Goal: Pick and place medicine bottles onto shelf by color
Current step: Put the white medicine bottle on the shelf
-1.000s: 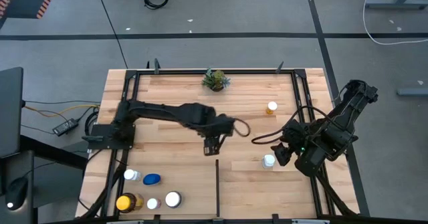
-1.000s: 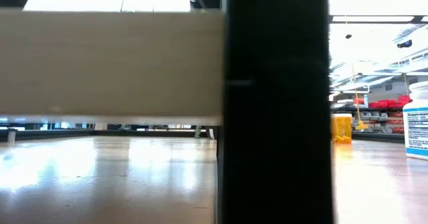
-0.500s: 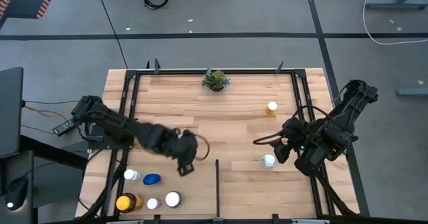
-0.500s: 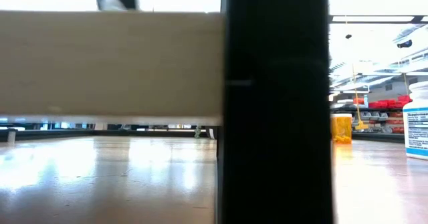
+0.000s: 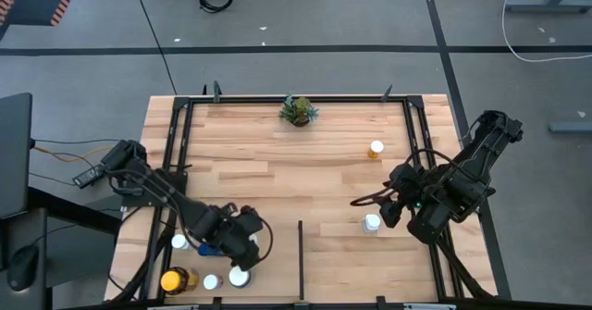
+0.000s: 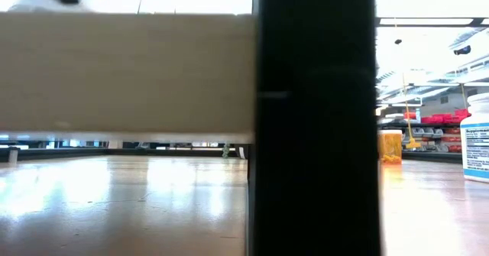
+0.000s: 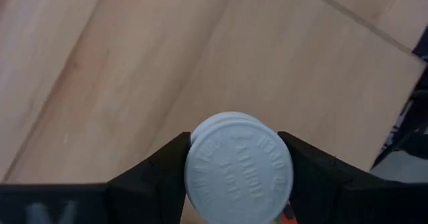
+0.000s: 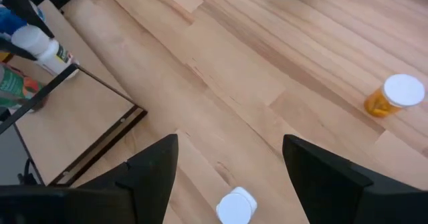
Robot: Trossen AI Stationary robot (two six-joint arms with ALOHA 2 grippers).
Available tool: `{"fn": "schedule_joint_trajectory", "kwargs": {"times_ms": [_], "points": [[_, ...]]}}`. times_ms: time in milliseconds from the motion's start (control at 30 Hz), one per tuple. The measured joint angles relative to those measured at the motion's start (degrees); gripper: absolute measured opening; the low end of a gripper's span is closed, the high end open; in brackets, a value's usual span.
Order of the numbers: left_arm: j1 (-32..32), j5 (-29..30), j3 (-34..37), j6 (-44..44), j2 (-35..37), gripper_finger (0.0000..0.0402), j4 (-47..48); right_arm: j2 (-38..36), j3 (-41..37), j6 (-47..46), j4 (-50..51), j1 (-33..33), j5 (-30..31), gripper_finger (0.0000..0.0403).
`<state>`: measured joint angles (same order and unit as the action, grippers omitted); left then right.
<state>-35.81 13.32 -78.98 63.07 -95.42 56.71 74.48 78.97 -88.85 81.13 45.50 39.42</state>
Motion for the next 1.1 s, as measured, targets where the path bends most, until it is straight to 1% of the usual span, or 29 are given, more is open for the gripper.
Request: {"fn": "schedule_joint_trajectory", "kwargs": {"times_ms": [133,367,700,800,933,1100], "points": [[-0.67,-0.22,0.02,2.46,-1.98,0.0216,-0.77,0.00,0.01,0.66,-0.01,0.00,0.00,0.0276],[-1.03,-0.09,-0.15,5.22,-2.73,0.0214,-1.53,0.00,0.01,1.89,-0.03,0.02,-0.73,0.0276],[-0.99,-0.95,0.04,5.73,-2.91,0.0269,-1.05,0.00,0.01,3.15,-0.03,0.02,-0.87,0.0276],[-0.96,-3.05,0.04,5.40,-2.91,0.0281,-1.13,0.00,0.01,3.38,-0.03,0.02,-0.87,0.0276],[-0.96,-5.62,0.04,5.29,-2.90,0.0292,-1.47,0.00,0.01,3.40,-0.01,0.02,-0.79,0.0276],[-1.10,-6.04,-0.73,4.87,-2.18,0.0295,-0.65,0.00,0.01,3.39,-0.03,0.02,-0.13,0.0276]]}}
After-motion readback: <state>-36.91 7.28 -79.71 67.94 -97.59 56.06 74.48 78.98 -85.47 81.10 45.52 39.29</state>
